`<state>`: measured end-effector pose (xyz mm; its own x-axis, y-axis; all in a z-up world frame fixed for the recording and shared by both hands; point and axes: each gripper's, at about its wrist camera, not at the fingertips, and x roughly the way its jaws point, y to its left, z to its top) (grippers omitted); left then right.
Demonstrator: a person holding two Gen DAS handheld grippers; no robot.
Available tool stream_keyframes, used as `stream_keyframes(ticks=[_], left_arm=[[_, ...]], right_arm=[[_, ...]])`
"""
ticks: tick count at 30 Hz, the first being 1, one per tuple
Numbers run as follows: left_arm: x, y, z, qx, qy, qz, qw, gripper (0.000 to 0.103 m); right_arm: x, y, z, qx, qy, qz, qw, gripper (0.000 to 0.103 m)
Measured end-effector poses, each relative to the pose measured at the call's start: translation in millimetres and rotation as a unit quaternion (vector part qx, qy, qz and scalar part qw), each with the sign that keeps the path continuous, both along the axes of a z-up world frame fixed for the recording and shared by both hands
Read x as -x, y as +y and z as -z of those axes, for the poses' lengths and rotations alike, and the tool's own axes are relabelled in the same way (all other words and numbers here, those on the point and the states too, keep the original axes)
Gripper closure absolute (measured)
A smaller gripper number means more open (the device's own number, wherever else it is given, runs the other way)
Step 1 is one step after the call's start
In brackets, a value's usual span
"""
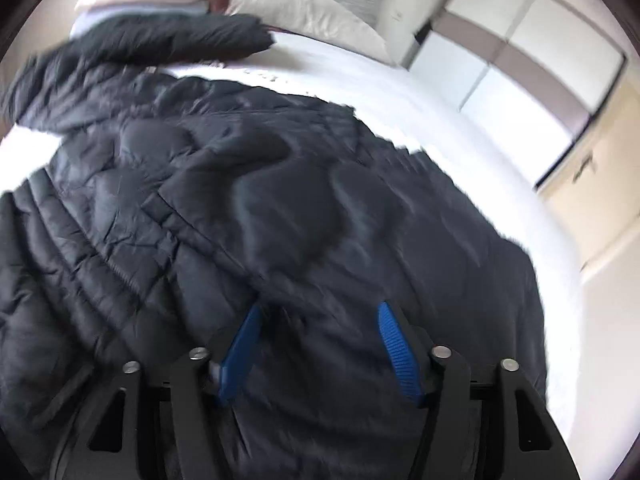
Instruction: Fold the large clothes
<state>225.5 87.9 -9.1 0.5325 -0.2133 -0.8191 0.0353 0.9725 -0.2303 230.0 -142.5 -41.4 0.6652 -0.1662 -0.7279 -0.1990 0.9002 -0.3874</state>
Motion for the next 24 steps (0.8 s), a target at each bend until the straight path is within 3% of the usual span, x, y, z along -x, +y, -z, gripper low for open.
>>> stream_keyframes(ticks=[1,2,4,7,10,12,14,16,24], left_arm=[[-0.2,1.4,-0.3,0.001,0.000,-0.001,1.0000,0.001],[-0.4,3.7,-1.2,0.004,0.000,-0.003,1.0000,0.001],[-0.7,8.0,-2.4,0.010,-0.001,-0.006,0.9999,0.001],[-1.7,16.4,-3.4,0.017,-0.002,-0.011,0.9998,0.001],[-2.9,26.5,-2.5,0.028,0.001,-0.019,0.9994,0.001],[-3.4,35.2,-1.8,0.037,0.004,-0.027,0.9989,0.001],[-3.8,43.0,-1.2,0.042,0.005,-0.038,0.9984,0.001],[-3.3,51.7,0.3,0.045,0.007,-0.053,0.9975,0.001],[0.5,81.5,2.9,0.064,0.008,-0.090,0.9939,0.001]], right_arm=[[-6.8,6.0,2.3,0.005,0.003,-0.004,1.000,0.073],[-15.0,9.9,4.5,0.009,0.006,0.002,1.000,0.081],[-29.9,11.4,5.3,0.009,0.004,0.017,1.000,0.086],[-46.0,8.0,2.7,-0.029,0.011,0.044,0.999,0.087],[-40.3,1.8,-1.8,-0.076,0.020,0.051,0.996,0.079],[-30.7,-7.7,-5.8,-0.116,0.024,0.045,0.992,0.069],[-16.6,-18.5,-11.2,-0.152,0.027,0.044,0.987,0.050],[1.1,-31.9,-17.5,-0.179,0.029,0.047,0.982,0.044],[72.2,-76.7,-38.7,-0.226,0.037,0.090,0.969,0.039]])
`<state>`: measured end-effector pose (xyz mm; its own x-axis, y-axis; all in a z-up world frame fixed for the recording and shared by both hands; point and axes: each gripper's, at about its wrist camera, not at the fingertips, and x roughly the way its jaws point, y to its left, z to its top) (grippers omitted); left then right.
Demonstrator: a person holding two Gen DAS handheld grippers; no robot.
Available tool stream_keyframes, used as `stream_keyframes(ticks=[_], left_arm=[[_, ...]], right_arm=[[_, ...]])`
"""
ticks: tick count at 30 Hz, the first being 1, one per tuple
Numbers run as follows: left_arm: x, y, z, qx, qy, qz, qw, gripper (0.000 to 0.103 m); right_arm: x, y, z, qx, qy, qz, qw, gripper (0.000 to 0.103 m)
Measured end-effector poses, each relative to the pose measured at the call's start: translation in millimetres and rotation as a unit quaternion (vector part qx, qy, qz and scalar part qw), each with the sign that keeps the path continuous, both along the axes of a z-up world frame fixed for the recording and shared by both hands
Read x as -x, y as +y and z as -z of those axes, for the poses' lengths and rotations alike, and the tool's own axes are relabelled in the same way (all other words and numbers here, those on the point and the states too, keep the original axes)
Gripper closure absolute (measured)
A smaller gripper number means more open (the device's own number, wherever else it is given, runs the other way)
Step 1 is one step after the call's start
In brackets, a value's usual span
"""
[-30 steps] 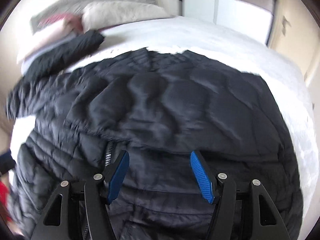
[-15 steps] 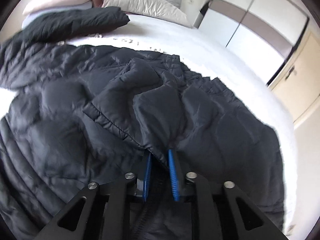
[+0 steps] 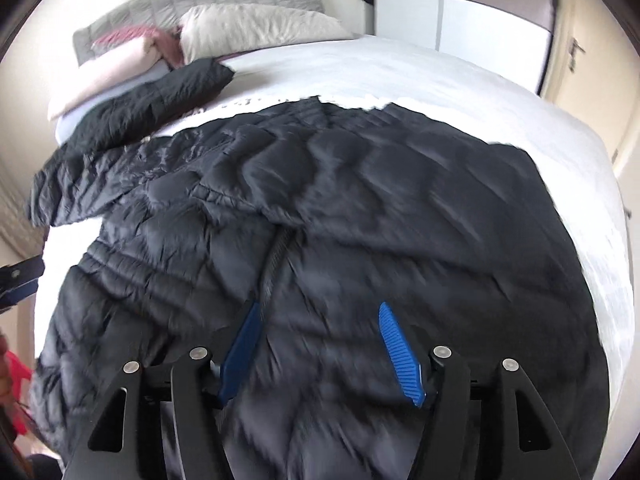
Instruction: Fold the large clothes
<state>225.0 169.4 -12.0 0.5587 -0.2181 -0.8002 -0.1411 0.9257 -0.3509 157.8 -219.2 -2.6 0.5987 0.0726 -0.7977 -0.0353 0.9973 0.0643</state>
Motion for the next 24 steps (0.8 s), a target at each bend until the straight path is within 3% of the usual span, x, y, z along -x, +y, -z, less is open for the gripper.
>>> stream_keyframes(ticks=[4,11,14,19,24], left_arm=[[8.3,20.8,-0.1,-0.001,-0.014,-0.021,0.9997,0.001],[12.0,64.5,14.3,0.020,-0.052,-0.063,0.9964,0.001],[8.5,85.7,27.0,0.010,-0.060,-0.077,0.9952,0.001],[-13.9,136.0,50.1,0.012,-0.053,-0.129,0.9901,0.001],[-42.0,182.9,64.8,-0.011,-0.078,-0.163,0.9835,0.001]], right_arm=[[41.7,-27.2,-5.0,-0.048,0.012,0.038,0.998,0.031],[84.0,-53.3,12.7,-0.117,0.002,0.055,0.992,0.027],[84.7,-56.9,23.0,-0.088,0.029,0.067,0.993,0.027],[84.1,-62.0,11.7,-0.092,0.004,0.059,0.994,0.027],[76.1,-64.8,17.8,-0.093,0.007,0.059,0.994,0.027]])
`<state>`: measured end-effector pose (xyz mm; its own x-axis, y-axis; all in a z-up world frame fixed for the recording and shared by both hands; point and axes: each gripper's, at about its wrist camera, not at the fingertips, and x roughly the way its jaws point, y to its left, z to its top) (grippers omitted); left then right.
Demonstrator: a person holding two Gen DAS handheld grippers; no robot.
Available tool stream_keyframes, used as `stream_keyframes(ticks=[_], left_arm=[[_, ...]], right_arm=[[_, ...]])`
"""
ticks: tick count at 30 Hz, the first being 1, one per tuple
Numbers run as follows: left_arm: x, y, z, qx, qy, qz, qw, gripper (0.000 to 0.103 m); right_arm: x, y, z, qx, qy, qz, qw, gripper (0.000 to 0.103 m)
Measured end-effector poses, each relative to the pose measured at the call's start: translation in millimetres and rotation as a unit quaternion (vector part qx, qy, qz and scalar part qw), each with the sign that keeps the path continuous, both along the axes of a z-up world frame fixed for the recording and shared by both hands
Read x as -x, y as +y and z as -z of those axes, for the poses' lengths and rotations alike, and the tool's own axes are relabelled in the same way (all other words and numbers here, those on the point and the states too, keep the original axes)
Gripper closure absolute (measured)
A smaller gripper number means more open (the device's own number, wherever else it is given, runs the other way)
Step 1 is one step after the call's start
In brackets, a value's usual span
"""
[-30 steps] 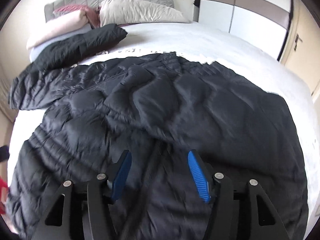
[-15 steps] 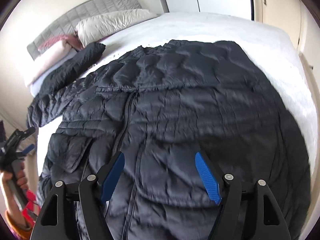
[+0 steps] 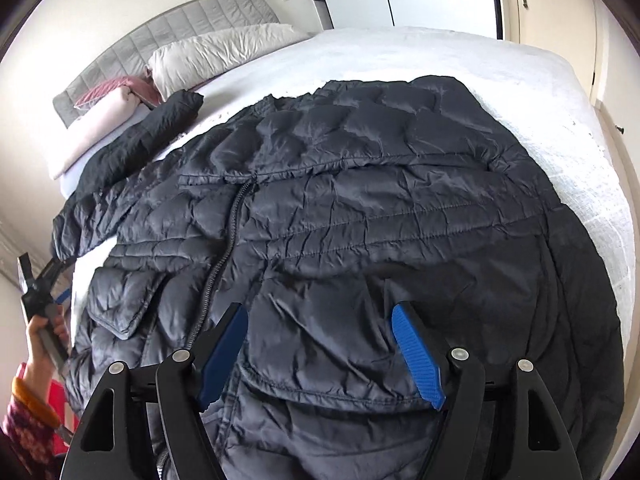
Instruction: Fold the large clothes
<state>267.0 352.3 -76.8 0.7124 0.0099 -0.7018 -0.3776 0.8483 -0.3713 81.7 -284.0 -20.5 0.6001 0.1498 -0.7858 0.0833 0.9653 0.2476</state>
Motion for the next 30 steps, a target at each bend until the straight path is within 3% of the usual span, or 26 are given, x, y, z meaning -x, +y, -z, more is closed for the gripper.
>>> stream_keyframes(ticks=[3,8,11,14,15,17,22,25,30], left_arm=[[-15.5,21.0,5.7,-0.008,-0.010,-0.017,0.9998,0.004],[-34.1,60.1,7.8,0.040,-0.041,-0.076,0.9955,0.008],[-42.0,78.8,8.6,0.055,-0.046,-0.116,0.9906,0.023],[-42.4,88.9,10.2,0.073,-0.044,-0.135,0.9872,0.068],[-46.1,90.9,10.9,0.090,-0.039,-0.138,0.9855,0.098],[-45.1,90.3,0.2,0.089,-0.050,-0.142,0.9846,0.100],[-40.3,54.0,-62.0,0.012,-0.100,-0.099,0.9900,0.101],[-38.7,17.7,-113.7,-0.017,-0.141,-0.051,0.9886,0.101],[-40.5,-61.5,-188.0,-0.024,-0.187,0.044,0.9810,0.101]], right_arm=[[-3.2,0.0,7.0,0.016,0.009,-0.009,1.000,0.027],[0.5,1.5,10.8,0.035,0.008,-0.024,0.999,0.027],[3.5,2.4,11.4,0.044,0.008,-0.031,0.999,0.027],[4.6,2.2,11.3,0.047,0.008,-0.034,0.998,0.027],[4.5,2.3,11.0,0.047,0.008,-0.035,0.998,0.027],[4.8,0.7,10.5,0.045,0.008,-0.034,0.998,0.027],[5.7,-3.2,6.8,0.030,0.004,-0.027,0.999,0.027],[7.0,-4.7,2.2,0.021,-0.003,-0.023,1.000,0.027],[8.7,-10.3,-7.5,0.014,-0.019,-0.008,1.000,0.027]])
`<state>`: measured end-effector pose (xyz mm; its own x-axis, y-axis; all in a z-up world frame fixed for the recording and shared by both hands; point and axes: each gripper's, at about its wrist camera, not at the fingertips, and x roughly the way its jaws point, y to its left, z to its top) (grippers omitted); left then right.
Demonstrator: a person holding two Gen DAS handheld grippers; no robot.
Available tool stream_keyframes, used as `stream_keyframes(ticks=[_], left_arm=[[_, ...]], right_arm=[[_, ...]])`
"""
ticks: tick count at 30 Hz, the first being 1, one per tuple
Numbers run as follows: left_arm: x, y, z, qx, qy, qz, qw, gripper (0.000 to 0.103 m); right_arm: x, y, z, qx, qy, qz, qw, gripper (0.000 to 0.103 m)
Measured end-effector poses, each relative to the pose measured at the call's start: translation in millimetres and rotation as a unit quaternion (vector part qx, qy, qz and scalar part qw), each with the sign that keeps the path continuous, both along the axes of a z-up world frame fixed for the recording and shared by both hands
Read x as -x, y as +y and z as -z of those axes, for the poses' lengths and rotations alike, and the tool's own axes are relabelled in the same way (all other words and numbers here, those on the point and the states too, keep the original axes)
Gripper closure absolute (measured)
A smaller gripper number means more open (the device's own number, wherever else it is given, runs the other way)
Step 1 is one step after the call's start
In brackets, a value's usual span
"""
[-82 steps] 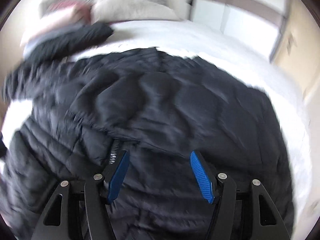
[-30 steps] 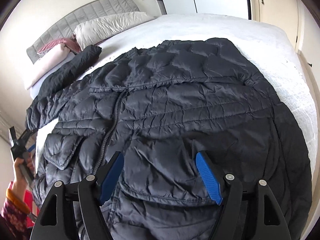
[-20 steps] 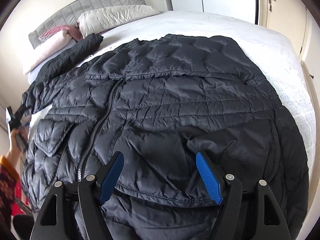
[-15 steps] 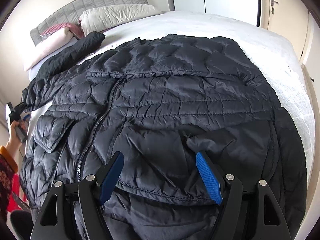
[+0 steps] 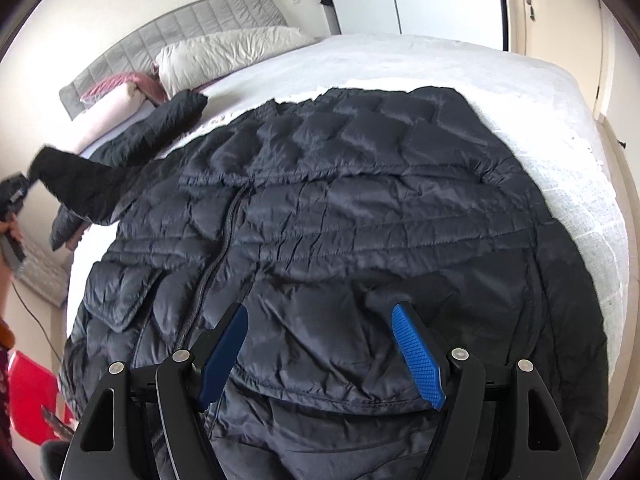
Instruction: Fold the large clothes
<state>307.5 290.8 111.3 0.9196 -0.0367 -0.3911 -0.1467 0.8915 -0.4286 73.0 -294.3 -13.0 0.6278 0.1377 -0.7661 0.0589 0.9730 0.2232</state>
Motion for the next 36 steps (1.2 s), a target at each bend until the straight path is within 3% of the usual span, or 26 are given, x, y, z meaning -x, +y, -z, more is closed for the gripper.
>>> stream_keyframes(ticks=[3,7,14,16,18,20,22,24,27,29,31,32,33,36], left_arm=[[0.4,-59.8,-25.4,-0.006,-0.004,0.066,0.9978,0.101],[-2.3,-139.4,-31.8,-0.016,0.008,0.135,0.9906,0.101],[-10.1,-266.5,0.8,-0.043,0.054,0.237,0.9691,0.101],[-11.6,-282.2,15.8,-0.044,0.074,0.256,0.9628,0.100],[-16.3,-306.0,36.5,-0.034,0.106,0.288,0.9512,0.100],[-18.6,-324.8,56.5,-0.016,0.139,0.334,0.9320,0.095],[-23.9,-340.6,75.5,-0.015,0.175,0.365,0.9142,0.077],[-20.8,-344.7,79.9,-0.019,0.179,0.382,0.9064,0.064],[-12.3,-333.8,67.1,-0.022,0.138,0.372,0.9178,0.052],[-14.1,-323.4,60.1,-0.032,0.121,0.338,0.9327,0.052],[-13.9,-307.8,55.3,-0.066,0.112,0.256,0.9577,0.052],[-14.0,-293.6,52.8,-0.086,0.108,0.184,0.9731,0.052],[-9.0,-284.7,52.1,-0.095,0.102,0.125,0.9823,0.052],[-15.9,-243.1,53.4,-0.091,0.101,0.010,0.9907,0.052]], right_arm=[[-0.8,-5.4,-2.5,-0.002,-0.004,0.008,1.000,0.027],[-2.2,-13.2,-0.9,-0.006,0.000,0.014,1.000,0.027],[5.2,-28.5,-7.5,-0.007,-0.008,0.026,1.000,0.027],[7.1,-34.5,-8.8,-0.014,-0.010,0.031,0.999,0.027],[9.2,-40.0,-10.3,-0.023,-0.011,0.037,0.999,0.027],[10.6,-46.1,-12.9,-0.032,-0.015,0.043,0.998,0.027],[11.1,-51.0,-16.0,-0.041,-0.018,0.045,0.998,0.027],[12.4,-53.6,-18.2,-0.044,-0.020,0.046,0.998,0.027],[14.8,-57.3,-22.3,-0.037,-0.024,0.049,0.998,0.027],[15.6,-60.4,-23.5,-0.041,-0.025,0.052,0.997,0.027],[16.2,-64.3,-23.8,-0.050,-0.024,0.055,0.997,0.027],[16.3,-65.9,-23.6,-0.053,-0.024,0.056,0.997,0.027],[17.0,-68.1,-23.3,-0.054,-0.024,0.057,0.997,0.027],[19.5,-72.1,-22.5,-0.058,-0.024,0.062,0.996,0.027]])
